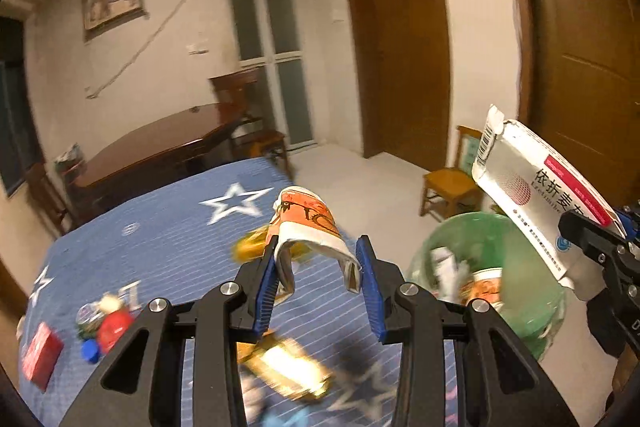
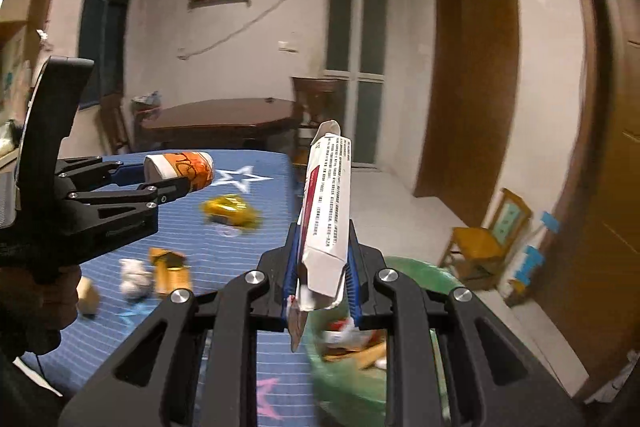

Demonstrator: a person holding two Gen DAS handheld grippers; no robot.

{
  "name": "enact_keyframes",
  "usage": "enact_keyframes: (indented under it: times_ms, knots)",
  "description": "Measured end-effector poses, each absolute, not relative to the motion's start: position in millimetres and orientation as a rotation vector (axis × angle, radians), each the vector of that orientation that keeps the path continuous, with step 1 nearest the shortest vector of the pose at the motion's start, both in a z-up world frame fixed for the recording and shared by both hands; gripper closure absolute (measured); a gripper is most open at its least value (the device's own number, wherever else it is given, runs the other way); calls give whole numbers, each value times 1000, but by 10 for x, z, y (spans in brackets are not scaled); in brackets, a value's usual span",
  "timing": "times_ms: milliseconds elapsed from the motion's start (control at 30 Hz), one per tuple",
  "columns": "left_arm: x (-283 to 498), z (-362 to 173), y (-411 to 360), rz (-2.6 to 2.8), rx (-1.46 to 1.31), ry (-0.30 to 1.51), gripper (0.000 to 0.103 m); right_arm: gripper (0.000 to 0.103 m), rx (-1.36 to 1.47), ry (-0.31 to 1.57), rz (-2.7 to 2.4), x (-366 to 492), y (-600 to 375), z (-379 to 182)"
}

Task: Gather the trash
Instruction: 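Carry the paper cup and white medicine box over the green bin with both tools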

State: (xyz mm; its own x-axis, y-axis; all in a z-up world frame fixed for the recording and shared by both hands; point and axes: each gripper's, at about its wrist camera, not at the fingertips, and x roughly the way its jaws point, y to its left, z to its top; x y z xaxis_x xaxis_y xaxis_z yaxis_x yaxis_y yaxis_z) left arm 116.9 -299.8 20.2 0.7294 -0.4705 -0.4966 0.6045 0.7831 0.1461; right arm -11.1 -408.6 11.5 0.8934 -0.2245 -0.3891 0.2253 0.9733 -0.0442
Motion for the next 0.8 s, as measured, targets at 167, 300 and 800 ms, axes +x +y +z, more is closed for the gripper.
enact_keyframes:
  times_ms: [167, 300, 800]
  knots:
    - [1167, 119, -3616, -685, 360, 462, 64, 84, 27, 422, -323, -166, -4475, 86]
    - [1208, 40, -4074, -752, 384, 475, 64, 84, 54, 450, -372, -182, -4719, 0]
    - [1133, -438, -5059, -889, 472, 531, 64, 84, 178, 560, -432, -182, -5228, -362]
